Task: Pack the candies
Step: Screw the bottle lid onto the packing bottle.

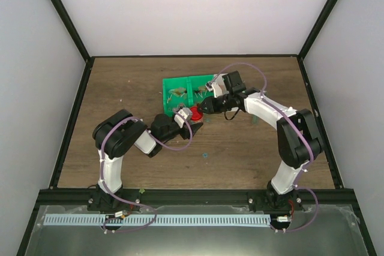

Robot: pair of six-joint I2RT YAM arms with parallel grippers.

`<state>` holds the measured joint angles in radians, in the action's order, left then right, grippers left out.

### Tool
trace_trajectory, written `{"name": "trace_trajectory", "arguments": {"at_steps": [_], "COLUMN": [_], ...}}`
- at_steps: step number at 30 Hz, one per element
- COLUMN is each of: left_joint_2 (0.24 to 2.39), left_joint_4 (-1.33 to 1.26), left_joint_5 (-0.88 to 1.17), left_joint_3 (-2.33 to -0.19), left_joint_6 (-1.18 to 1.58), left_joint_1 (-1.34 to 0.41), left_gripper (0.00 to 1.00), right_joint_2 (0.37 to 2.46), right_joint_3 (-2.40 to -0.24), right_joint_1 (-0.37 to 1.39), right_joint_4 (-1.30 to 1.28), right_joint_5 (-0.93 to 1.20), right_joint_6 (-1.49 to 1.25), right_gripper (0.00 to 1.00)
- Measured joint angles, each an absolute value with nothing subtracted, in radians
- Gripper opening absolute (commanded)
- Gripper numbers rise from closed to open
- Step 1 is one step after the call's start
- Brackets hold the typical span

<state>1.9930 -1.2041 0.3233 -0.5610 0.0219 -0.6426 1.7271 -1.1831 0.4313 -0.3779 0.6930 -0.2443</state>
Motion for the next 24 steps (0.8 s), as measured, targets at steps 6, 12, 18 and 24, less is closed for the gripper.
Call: {"name": "trace_trajectory", "arguments": {"at_steps": [6, 12, 18, 24], "left_joint_2": [1.996, 1.996, 2.002, 2.006], "left_joint_4": [-1.212, -1.219, -1.219, -1.221], "left_joint_5": [0.326, 0.326, 0.329, 0.334], "left_joint_3": [-0.561, -0.561, -0.562, -0.565], "left_joint_6": [0.027, 0.043, 0.036, 0.030], "left_joint_1": [-0.640, -0.632, -0.633, -0.633], "left_gripper": [0.70, 0.70, 0.70, 0.70], "right_joint_2": [1.740, 1.759, 1.760, 1.760], "right_joint_3": [-1.197, -1.237, -1.248, -1.249], "right_joint_1": [0.435, 0.447, 0.469, 0.475], "right_joint_4": [-0.375, -0.396, -0.402, -0.397], "right_joint_5": [0.695, 0.675, 0.609, 0.589], "right_joint_6": [-0.244, -0.230, -0.206, -0.199], "right_gripper": [0.22, 0.21, 0.34, 0.26]}}
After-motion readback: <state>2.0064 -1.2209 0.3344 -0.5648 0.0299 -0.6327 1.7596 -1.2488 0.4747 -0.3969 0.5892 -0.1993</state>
